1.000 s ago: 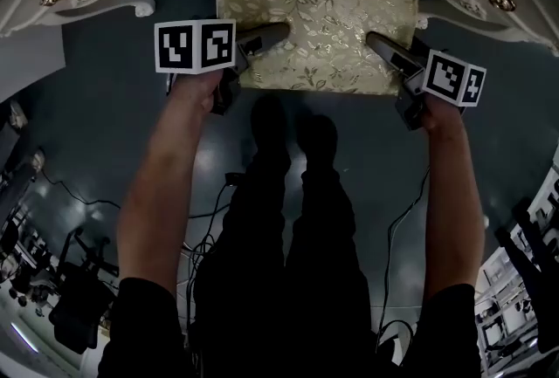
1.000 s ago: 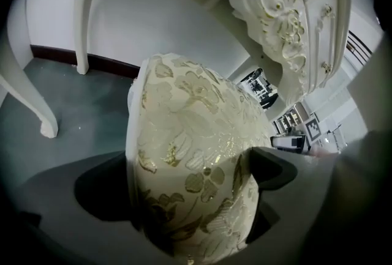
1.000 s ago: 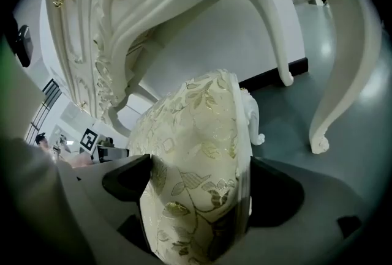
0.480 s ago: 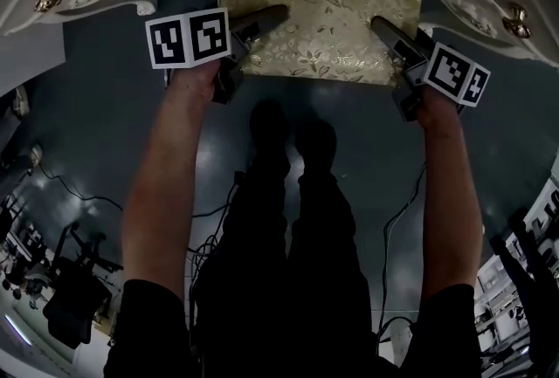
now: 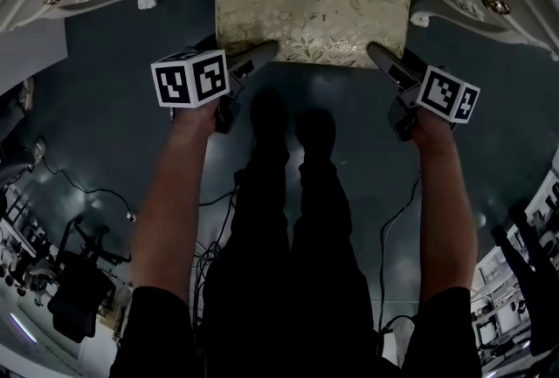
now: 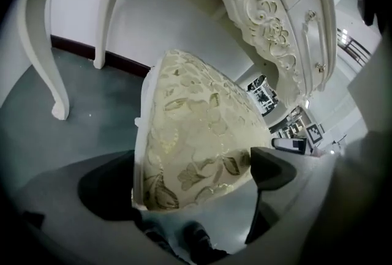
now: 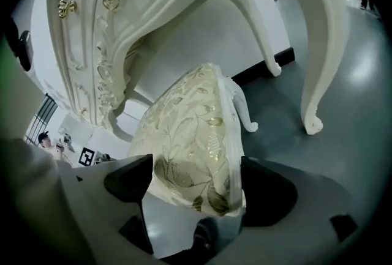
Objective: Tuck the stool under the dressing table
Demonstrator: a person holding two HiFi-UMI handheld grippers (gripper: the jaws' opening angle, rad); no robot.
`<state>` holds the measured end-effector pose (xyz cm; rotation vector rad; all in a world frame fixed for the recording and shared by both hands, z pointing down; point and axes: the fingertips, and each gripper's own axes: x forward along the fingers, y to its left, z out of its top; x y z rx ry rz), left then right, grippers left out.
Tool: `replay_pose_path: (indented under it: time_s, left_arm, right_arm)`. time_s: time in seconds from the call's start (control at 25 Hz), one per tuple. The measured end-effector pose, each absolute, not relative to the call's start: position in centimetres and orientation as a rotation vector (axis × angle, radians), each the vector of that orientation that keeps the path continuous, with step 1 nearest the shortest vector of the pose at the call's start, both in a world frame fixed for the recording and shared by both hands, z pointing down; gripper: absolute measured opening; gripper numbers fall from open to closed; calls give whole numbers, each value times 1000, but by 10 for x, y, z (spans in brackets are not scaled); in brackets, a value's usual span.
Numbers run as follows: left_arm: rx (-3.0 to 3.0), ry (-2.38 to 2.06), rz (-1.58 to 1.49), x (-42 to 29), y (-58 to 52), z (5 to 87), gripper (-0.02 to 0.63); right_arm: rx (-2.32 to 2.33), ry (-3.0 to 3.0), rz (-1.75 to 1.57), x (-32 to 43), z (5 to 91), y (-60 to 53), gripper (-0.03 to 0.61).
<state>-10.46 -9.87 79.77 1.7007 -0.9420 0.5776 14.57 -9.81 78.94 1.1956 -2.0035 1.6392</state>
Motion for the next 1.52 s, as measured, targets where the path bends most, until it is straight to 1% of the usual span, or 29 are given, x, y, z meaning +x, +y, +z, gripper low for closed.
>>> replay_pose_path:
  time_s: [0.44,0.96,1.52]
  left_arm:
    - [1773,-1008,559,-100,-113,801,586]
    - [1870,-1036,495,-91,-200,796,586]
    - [1938,-1026,435,-85,-244,796,586]
  right_arm:
    - [1302,-2074,1477,146,791,-109,466]
    - [1420,-2172,1400,154,786,-189,466]
    - [1567,-2258,1302,161,783,-231,466]
